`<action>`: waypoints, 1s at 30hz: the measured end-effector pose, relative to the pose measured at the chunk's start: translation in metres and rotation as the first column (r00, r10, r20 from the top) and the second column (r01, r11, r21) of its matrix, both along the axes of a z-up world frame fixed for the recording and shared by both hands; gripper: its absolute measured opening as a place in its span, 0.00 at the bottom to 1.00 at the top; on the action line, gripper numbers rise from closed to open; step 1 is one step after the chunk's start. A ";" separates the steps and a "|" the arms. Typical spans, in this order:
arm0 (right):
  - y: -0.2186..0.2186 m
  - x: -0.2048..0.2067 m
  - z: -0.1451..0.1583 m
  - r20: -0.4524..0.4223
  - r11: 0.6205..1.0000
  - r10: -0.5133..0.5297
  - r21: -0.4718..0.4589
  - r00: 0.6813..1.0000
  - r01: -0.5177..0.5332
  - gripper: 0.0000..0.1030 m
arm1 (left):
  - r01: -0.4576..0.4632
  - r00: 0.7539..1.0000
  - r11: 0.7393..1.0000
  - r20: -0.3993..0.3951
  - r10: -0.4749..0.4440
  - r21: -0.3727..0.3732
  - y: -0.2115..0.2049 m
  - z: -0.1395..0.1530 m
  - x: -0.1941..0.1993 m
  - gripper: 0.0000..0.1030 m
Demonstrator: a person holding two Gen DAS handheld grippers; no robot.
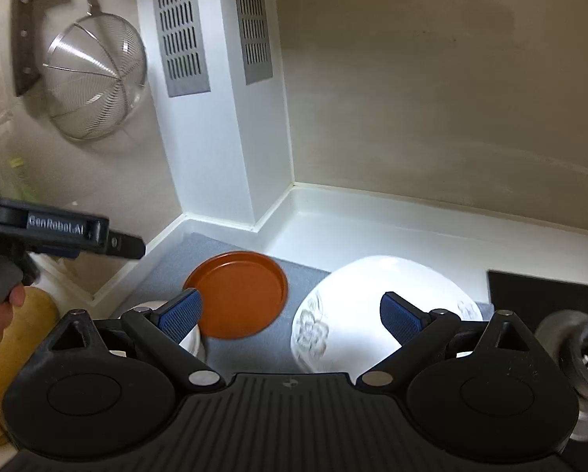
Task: Organize plates and bowls
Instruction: 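Move both grippers to the terracotta saucer on the grey mat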
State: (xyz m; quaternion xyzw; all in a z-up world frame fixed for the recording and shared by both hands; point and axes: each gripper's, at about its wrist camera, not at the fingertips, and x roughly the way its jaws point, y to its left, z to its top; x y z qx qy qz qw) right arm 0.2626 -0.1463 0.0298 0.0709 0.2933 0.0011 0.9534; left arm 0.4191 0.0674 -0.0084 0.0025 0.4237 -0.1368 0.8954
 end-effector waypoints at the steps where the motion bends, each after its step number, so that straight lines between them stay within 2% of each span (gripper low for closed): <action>1: -0.001 0.009 -0.002 -0.003 1.000 0.003 -0.006 1.000 -0.003 0.95 | -0.003 1.000 1.000 -0.011 0.003 0.010 -0.003 -0.005 0.006 1.00; 4: -0.003 0.036 -0.007 -0.008 1.000 0.014 -0.023 1.000 -0.014 0.95 | -0.023 0.999 0.999 -0.042 0.024 0.040 -0.009 -0.023 0.023 1.00; 7: -0.003 0.065 -0.016 -0.026 0.998 0.033 -0.059 0.999 -0.034 0.95 | -0.080 0.992 0.995 -0.094 0.085 0.056 -0.013 -0.042 0.043 1.00; 11: -0.007 0.104 -0.030 -0.082 0.995 0.044 -0.085 0.996 -0.050 0.95 | -0.128 0.977 0.989 -0.164 0.138 0.068 -0.018 -0.063 0.068 1.00; 17: -0.003 0.160 -0.050 -0.164 0.984 0.108 -0.126 0.981 -0.129 0.95 | -0.161 0.962 0.979 -0.204 0.184 0.125 -0.027 -0.086 0.093 1.00; 23: 0.004 0.194 -0.069 -0.231 0.974 0.154 -0.131 0.961 -0.187 0.95 | -0.179 0.948 0.972 -0.238 0.212 0.153 -0.023 -0.100 0.109 1.00; 30: 0.014 0.215 -0.089 -0.298 0.961 0.198 -0.127 0.934 -0.244 0.95 | -0.190 0.926 0.969 -0.299 0.230 0.157 -0.013 -0.115 0.121 1.00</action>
